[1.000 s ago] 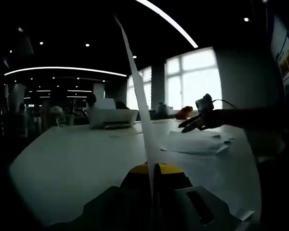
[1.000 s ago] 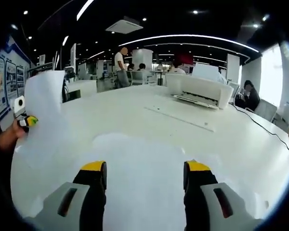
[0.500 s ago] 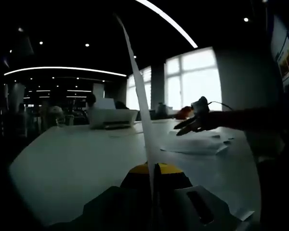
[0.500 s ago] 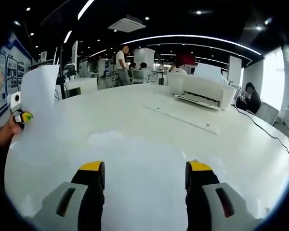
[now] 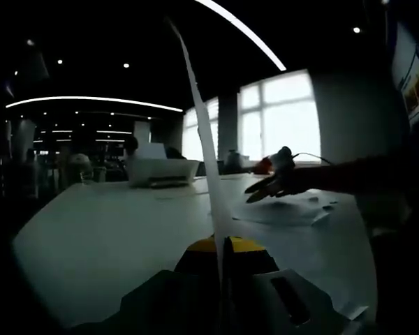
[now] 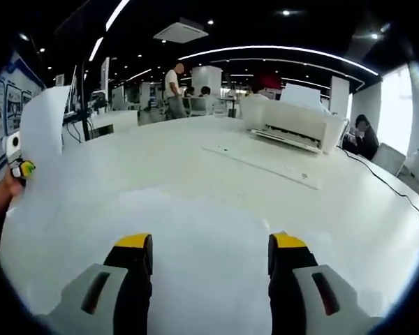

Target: Organize the stack of printing papers by aligning and flattening the scattered papers on the table

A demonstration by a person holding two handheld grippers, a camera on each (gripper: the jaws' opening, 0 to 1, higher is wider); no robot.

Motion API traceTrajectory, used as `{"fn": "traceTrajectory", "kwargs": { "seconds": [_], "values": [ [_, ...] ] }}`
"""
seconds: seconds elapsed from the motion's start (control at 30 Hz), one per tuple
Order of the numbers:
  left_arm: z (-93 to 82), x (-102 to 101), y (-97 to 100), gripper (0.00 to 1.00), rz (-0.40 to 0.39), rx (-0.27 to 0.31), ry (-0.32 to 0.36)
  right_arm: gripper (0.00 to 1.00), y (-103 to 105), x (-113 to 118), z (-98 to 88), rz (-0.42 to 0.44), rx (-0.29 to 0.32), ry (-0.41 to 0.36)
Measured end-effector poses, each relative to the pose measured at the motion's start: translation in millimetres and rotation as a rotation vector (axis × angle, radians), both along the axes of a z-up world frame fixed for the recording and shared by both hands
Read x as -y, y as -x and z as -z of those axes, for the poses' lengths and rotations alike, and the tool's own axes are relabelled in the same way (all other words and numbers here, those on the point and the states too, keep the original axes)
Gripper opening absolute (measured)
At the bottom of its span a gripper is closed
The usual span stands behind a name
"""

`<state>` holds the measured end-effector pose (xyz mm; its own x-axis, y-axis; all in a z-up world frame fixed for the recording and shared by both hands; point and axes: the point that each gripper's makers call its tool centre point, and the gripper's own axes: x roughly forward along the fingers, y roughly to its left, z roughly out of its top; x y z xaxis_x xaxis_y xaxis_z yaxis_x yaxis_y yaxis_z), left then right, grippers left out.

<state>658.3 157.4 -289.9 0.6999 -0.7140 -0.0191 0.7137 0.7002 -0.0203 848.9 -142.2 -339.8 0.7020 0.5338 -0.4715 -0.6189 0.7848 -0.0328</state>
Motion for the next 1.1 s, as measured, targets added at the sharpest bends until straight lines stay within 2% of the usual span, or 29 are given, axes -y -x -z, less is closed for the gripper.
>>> {"fn": "traceTrajectory", "kwargs": {
  "seconds": [0.43, 0.73, 1.1],
  "values": [
    [0.4, 0, 1.0, 0.06, 0.008, 0.0, 0.008, 0.63, -16, 1, 14.1, 0.03, -0.014, 0.007],
    [2.4, 1, 1.6, 0.06, 0.011, -0.002, 0.008, 0.63, -17, -1, 18.0, 0.044, -0.018, -0.046],
    [3.8, 1, 2.1, 0.06, 0.012, -0.003, 0.008, 0.59, -15, -4, 20.8, 0.041, 0.009, -0.06]
  ]
}}
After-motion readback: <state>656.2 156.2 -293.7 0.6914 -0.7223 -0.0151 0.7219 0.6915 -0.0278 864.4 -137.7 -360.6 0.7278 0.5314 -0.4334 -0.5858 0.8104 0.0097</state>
